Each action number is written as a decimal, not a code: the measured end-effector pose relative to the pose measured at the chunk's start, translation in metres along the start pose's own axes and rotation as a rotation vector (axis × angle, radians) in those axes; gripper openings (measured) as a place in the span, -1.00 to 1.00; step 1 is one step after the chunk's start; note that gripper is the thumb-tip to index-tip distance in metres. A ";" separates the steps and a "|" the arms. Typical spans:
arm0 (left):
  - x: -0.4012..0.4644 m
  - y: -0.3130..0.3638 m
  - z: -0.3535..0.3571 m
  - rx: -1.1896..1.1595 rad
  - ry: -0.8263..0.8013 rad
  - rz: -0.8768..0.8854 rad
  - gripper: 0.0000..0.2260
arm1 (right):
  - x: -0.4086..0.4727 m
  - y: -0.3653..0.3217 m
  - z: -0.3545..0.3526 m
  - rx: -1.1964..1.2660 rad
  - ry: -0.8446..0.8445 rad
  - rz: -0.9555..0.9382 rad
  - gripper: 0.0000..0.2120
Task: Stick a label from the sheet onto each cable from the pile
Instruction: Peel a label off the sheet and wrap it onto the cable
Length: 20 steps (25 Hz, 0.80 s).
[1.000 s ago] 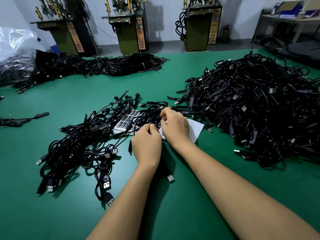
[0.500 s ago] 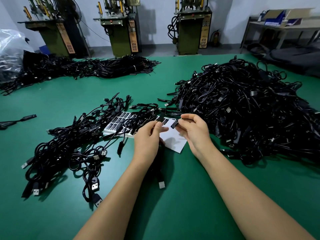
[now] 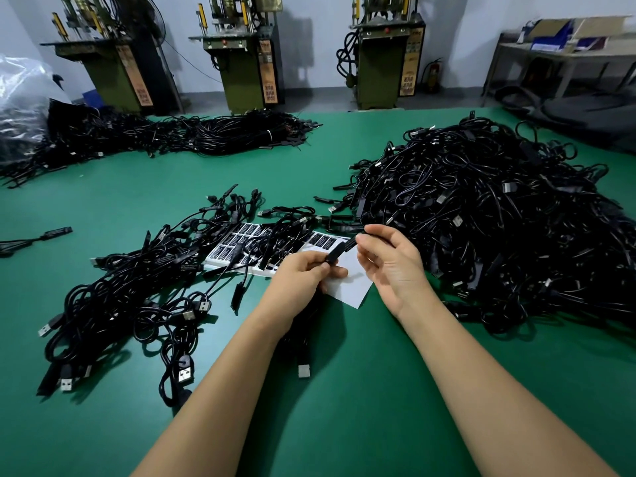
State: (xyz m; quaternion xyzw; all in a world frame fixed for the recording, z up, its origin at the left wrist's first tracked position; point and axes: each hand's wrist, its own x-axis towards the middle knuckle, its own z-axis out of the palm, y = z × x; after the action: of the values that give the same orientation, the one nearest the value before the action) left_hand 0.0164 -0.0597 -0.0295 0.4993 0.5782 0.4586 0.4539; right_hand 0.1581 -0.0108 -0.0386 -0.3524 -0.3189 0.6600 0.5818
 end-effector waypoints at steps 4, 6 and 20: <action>0.003 0.000 0.003 -0.056 0.037 -0.030 -0.79 | -0.001 0.007 0.005 -0.200 0.011 -0.088 -0.81; 0.004 -0.001 0.004 -0.056 0.041 -0.032 -0.78 | -0.002 0.009 0.007 -0.256 0.015 -0.111 -0.82; 0.004 -0.002 0.004 -0.130 0.029 -0.054 -0.76 | -0.004 0.014 0.012 -0.286 0.093 -0.149 -0.85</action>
State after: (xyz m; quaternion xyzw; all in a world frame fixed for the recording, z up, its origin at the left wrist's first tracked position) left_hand 0.0194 -0.0556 -0.0320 0.4461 0.5670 0.4899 0.4893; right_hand 0.1412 -0.0167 -0.0431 -0.4369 -0.4075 0.5459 0.5873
